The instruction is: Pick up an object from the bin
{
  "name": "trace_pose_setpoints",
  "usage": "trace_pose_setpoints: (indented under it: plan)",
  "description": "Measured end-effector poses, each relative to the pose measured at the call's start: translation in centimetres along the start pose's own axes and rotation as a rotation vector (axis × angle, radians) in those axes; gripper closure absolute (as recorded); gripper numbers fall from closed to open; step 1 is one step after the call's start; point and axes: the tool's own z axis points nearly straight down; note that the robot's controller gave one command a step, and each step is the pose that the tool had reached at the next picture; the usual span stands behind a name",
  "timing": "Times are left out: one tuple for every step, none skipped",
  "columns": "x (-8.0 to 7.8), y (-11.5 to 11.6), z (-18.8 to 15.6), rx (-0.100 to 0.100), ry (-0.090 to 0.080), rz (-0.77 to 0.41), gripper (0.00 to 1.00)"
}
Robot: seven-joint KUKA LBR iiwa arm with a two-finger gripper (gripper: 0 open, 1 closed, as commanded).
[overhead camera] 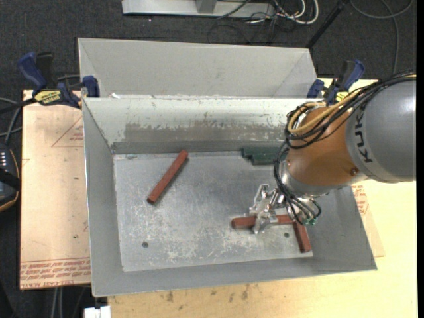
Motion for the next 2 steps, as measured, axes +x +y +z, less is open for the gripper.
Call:
trace_pose_setpoints:
  plan:
    - [0.0, 0.0, 0.0, 0.000, 0.000, 0.000, 1.00]
    - [-1.1, -2.0, -16.2, 0.001, 0.007, 0.004, 1.00]
